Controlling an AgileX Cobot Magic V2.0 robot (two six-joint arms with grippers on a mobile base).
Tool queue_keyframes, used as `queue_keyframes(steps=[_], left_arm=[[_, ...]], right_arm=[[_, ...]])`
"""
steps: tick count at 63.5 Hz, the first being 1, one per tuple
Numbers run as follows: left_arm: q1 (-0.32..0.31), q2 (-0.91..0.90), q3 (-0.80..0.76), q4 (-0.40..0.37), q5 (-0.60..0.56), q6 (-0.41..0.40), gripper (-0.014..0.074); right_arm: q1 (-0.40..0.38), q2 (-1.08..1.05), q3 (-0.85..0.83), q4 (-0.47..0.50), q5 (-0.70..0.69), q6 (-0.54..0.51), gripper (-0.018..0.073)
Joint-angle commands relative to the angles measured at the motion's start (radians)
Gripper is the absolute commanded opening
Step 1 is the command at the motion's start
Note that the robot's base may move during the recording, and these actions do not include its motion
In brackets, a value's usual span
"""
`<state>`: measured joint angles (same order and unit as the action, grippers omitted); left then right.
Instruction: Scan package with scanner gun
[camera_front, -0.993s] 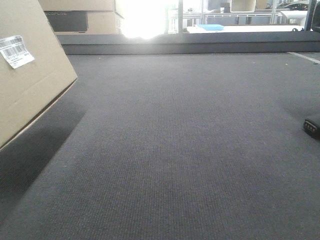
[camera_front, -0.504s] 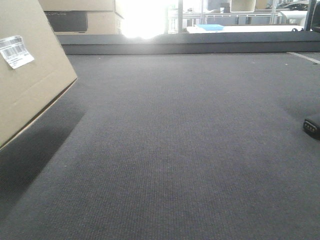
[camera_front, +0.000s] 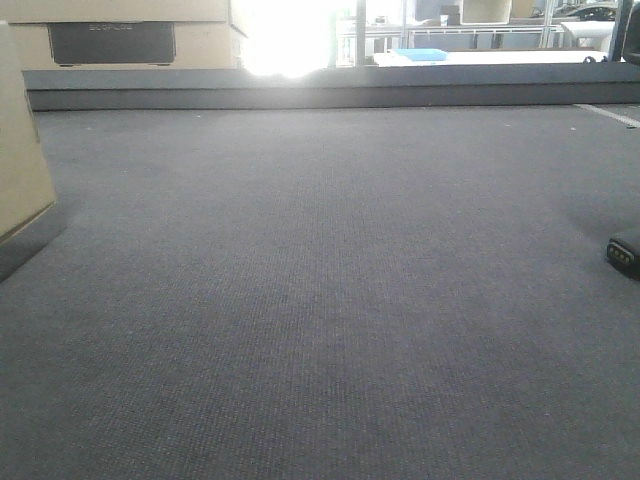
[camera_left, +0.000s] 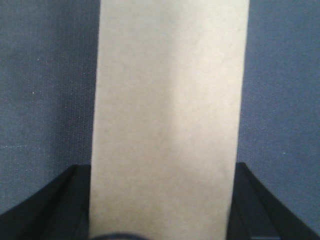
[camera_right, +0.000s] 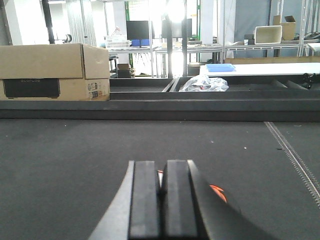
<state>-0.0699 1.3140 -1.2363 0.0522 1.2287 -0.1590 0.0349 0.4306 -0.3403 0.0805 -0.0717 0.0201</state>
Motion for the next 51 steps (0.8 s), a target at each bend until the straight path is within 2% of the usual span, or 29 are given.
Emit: queue_keyframes(steps=[1, 11, 20, 27, 51], left_arm=[[0.002, 0.007, -0.004, 0.007, -0.008, 0.002, 0.0285], [0.002, 0.020, -0.004, 0.024, -0.055, 0.002, 0.0293], [0.002, 0.024, -0.004, 0.047, -0.099, 0.002, 0.0371], [0.002, 0.034, -0.004, 0.047, -0.090, 0.002, 0.0415], [0.002, 0.052, -0.004, 0.049, -0.078, 0.002, 0.0414]], right_arm=[[-0.001, -0.005, -0.009, -0.007, -0.018, 0.000, -0.0162], [-0.001, -0.005, -0.009, -0.007, -0.018, 0.000, -0.0162], [-0.001, -0.005, -0.009, -0.007, -0.018, 0.000, -0.0162], [-0.001, -0.005, -0.009, -0.007, -0.018, 0.000, -0.0162], [-0.001, -0.005, -0.009, -0.007, -0.018, 0.000, -0.0162]])
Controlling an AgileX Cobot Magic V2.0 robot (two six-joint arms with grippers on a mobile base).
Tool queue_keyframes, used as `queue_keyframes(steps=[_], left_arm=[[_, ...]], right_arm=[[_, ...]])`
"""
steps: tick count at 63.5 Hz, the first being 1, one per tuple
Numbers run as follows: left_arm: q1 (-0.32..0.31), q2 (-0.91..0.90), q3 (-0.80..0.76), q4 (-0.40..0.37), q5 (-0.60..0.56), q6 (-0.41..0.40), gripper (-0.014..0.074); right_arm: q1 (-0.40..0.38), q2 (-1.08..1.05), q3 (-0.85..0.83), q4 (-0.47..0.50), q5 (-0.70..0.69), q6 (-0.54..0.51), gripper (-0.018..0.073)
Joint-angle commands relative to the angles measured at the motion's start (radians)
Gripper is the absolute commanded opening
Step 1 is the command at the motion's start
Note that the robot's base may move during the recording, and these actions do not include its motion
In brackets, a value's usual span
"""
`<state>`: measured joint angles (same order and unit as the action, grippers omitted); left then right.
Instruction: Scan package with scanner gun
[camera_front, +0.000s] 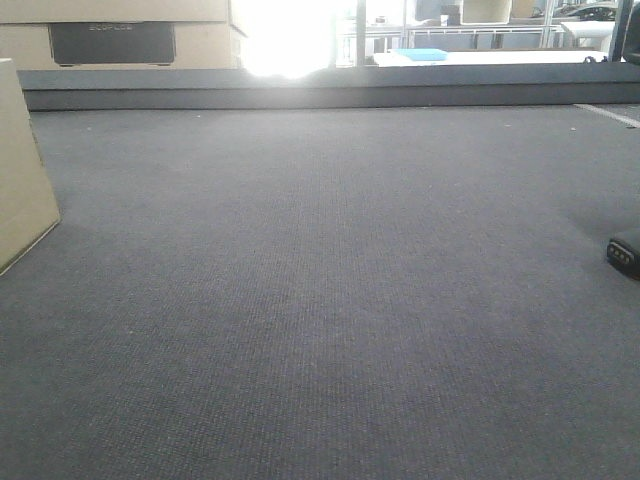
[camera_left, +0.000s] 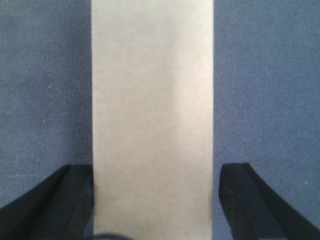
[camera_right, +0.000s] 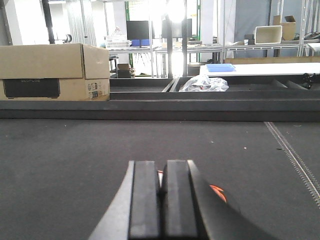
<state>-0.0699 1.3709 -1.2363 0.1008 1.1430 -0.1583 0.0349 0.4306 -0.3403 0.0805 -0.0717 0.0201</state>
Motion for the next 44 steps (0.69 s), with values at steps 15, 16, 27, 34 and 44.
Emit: queue_keyframes(steps=[15, 16, 27, 34, 44], left_arm=[[0.002, -0.005, -0.004, 0.045, 0.048, -0.013, 0.0549], [0.002, -0.005, -0.004, 0.045, 0.051, -0.017, 0.0558], [0.002, -0.005, -0.046, 0.043, 0.077, -0.036, 0.0580], [0.002, -0.011, -0.104, 0.043, 0.078, -0.036, 0.0580], [0.002, -0.050, -0.159, 0.034, 0.078, -0.053, 0.0566]], right_arm=[[-0.001, -0.005, -0.009, -0.007, -0.018, 0.000, -0.0162], [-0.001, -0.005, -0.009, -0.007, -0.018, 0.000, -0.0162], [-0.001, -0.005, -0.009, -0.007, -0.018, 0.000, -0.0162], [-0.001, -0.005, -0.009, -0.007, -0.018, 0.000, -0.0162], [-0.001, -0.005, -0.009, -0.007, -0.018, 0.000, -0.0162]])
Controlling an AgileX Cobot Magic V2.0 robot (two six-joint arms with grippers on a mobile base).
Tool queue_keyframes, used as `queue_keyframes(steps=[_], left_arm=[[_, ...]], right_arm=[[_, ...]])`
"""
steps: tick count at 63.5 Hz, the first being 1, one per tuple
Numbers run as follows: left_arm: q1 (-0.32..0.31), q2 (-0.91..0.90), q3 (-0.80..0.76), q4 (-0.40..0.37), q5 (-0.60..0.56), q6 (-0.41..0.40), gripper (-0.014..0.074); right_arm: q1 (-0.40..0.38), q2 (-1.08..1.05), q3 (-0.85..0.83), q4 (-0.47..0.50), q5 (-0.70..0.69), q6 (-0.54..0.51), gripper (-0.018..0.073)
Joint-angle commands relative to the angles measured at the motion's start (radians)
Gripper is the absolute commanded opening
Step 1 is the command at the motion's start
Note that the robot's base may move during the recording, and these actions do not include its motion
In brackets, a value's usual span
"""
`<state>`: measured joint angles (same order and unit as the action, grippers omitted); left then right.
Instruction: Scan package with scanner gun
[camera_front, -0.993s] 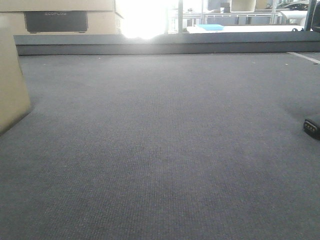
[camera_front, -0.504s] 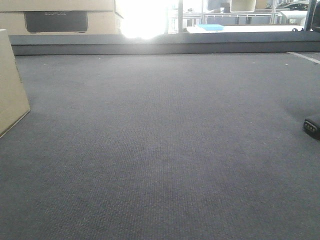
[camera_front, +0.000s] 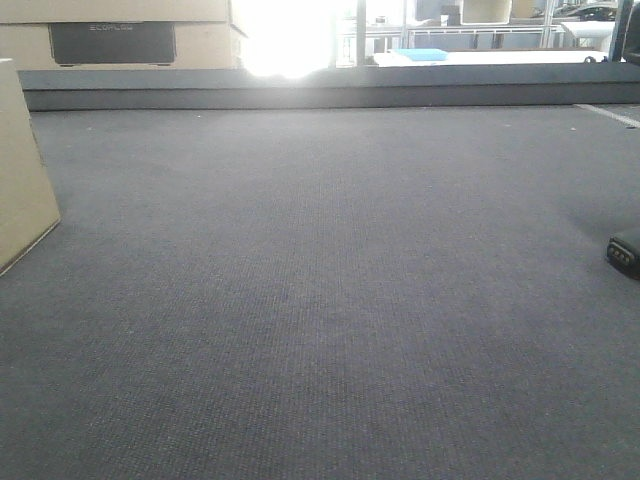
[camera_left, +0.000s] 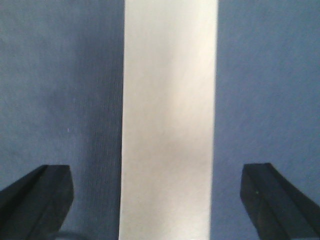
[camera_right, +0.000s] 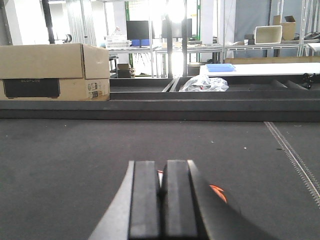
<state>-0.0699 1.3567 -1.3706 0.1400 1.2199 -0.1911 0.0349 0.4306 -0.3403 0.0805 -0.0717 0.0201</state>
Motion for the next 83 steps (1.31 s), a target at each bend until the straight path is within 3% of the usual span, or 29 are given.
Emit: queue_keyframes(steps=[1, 10, 25, 37, 64, 83], left_arm=[[0.002, -0.041, -0.025, -0.005, 0.001, -0.022, 0.0560], [0.002, -0.099, -0.025, -0.007, 0.001, -0.022, 0.0403], [0.002, -0.196, 0.020, -0.024, 0.001, -0.022, -0.0110], [0.002, -0.291, 0.160, -0.047, -0.136, -0.022, -0.0111], [0.002, -0.624, 0.539, -0.049, -0.728, -0.022, -0.0111], [0.002, -0.840, 0.719, -0.037, -0.908, -0.022, -0.0111]], right_arm=[[-0.001, -0.005, -0.009, -0.007, -0.018, 0.000, -0.0162], [-0.001, -0.005, -0.009, -0.007, -0.016, 0.000, -0.0162], [-0.001, -0.005, -0.009, -0.007, 0.003, 0.000, -0.0162], [-0.001, -0.023, -0.009, -0.007, -0.003, 0.000, -0.0162], [-0.001, -0.137, -0.007, -0.007, 0.102, 0.000, -0.0162], [-0.001, -0.162, -0.007, -0.007, 0.125, 0.000, -0.0162]])
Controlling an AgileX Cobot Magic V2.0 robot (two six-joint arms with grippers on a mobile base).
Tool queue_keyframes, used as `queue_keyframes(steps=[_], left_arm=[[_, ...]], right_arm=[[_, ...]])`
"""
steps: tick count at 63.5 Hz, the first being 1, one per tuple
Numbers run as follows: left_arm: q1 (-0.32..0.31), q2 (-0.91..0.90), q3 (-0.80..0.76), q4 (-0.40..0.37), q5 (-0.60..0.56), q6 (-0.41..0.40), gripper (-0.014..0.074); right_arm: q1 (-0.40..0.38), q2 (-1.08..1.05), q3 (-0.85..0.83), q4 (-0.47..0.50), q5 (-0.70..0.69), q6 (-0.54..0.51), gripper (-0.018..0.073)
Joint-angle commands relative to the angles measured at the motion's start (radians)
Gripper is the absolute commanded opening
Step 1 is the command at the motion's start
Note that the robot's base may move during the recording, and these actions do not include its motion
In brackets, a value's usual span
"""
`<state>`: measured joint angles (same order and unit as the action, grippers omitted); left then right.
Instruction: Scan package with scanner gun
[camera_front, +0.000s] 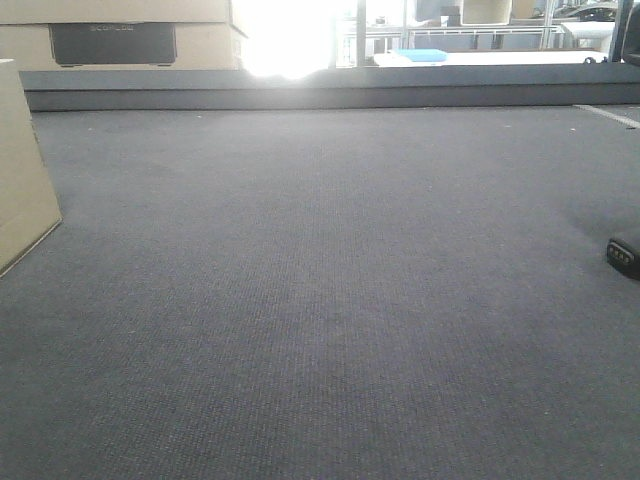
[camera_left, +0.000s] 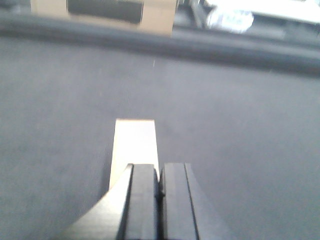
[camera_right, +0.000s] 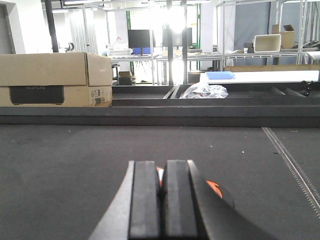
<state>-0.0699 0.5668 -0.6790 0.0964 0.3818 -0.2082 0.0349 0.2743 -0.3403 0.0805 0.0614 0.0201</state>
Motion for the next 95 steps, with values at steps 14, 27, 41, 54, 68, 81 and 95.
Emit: queue_keyframes(steps=[14, 27, 41, 54, 68, 81, 95], left_arm=[[0.002, -0.184, 0.056, 0.072, -0.108, -0.005, -0.0111], [0.002, -0.246, 0.056, 0.072, -0.110, -0.005, -0.0111], [0.002, -0.250, 0.056, 0.072, -0.114, -0.005, -0.0111], [0.002, -0.250, 0.056, 0.072, -0.116, -0.005, -0.0111], [0.002, -0.250, 0.056, 0.072, -0.116, -0.005, -0.0111], [0.002, -0.250, 0.056, 0.072, -0.116, -0.005, -0.0111], [0.002, -0.250, 0.056, 0.072, -0.116, -0.005, -0.0111]], right_arm=[[-0.001, -0.006, -0.007, -0.007, -0.008, 0.000, -0.0162], [-0.001, -0.006, -0.007, -0.007, -0.024, 0.000, -0.0162], [-0.001, -0.006, -0.007, -0.007, -0.024, 0.000, -0.0162], [-0.001, -0.006, -0.005, -0.007, -0.024, 0.000, -0.0162], [-0.112, -0.115, 0.040, -0.007, 0.014, 0.000, -0.0162], [-0.127, -0.206, 0.213, -0.002, 0.018, -0.020, -0.0162], [-0.107, -0.274, 0.331, 0.059, 0.018, -0.020, -0.0162]])
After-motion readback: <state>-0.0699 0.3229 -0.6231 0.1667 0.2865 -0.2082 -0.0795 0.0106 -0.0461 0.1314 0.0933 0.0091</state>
